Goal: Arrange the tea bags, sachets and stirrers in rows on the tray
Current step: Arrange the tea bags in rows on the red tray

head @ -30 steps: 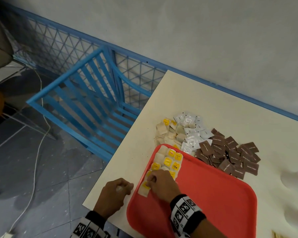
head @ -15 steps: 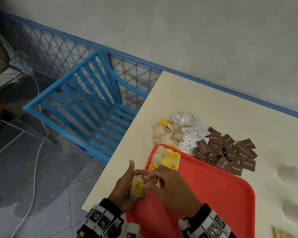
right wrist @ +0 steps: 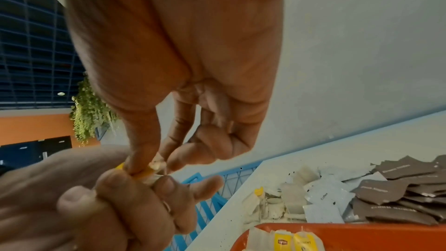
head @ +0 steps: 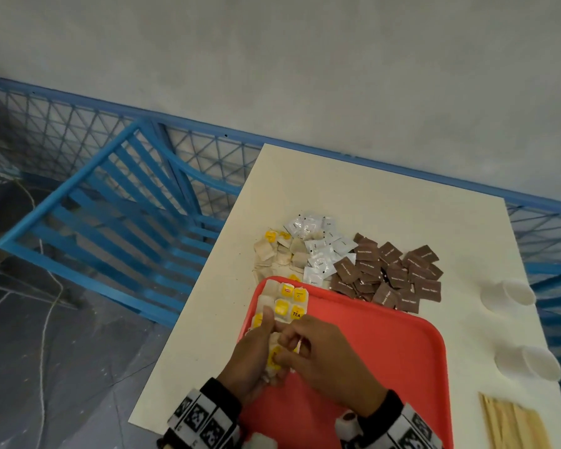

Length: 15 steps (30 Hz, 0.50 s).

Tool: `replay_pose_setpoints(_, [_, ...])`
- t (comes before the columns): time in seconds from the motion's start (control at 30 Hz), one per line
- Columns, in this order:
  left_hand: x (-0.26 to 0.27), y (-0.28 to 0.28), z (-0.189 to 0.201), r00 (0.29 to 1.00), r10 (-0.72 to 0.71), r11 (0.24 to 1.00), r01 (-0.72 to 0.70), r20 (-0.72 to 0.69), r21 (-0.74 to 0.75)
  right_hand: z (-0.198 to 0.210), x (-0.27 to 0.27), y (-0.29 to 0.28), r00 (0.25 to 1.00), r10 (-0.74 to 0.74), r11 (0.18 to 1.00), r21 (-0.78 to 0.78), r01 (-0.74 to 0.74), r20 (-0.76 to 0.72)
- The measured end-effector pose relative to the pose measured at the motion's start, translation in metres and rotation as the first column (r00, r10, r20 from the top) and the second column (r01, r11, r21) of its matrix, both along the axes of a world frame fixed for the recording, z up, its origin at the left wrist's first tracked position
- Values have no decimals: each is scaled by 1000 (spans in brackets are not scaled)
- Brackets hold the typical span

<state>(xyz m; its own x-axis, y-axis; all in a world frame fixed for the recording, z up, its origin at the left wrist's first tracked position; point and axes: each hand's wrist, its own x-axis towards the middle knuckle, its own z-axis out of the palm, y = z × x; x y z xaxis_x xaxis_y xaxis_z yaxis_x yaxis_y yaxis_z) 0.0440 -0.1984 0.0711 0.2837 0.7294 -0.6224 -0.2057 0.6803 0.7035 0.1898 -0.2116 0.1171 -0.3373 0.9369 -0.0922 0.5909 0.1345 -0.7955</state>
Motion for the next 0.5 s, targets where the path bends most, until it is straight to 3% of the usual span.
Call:
replay_pose_setpoints(0.13, [5,2,9,998,-62,998,62,17,8,10,12,-4,999,-12,1000,-19,11,-49])
replay_pose_setpoints(0.3, [1,6,10,986,-90,995,85,143,43,34,38,2,992,-50,998,-47,45,-115])
replay_pose_setpoints(0.5, [2,14,30,912,-203,979,201,357,42,45,51,8,999,-29,1000,-7,28,-38])
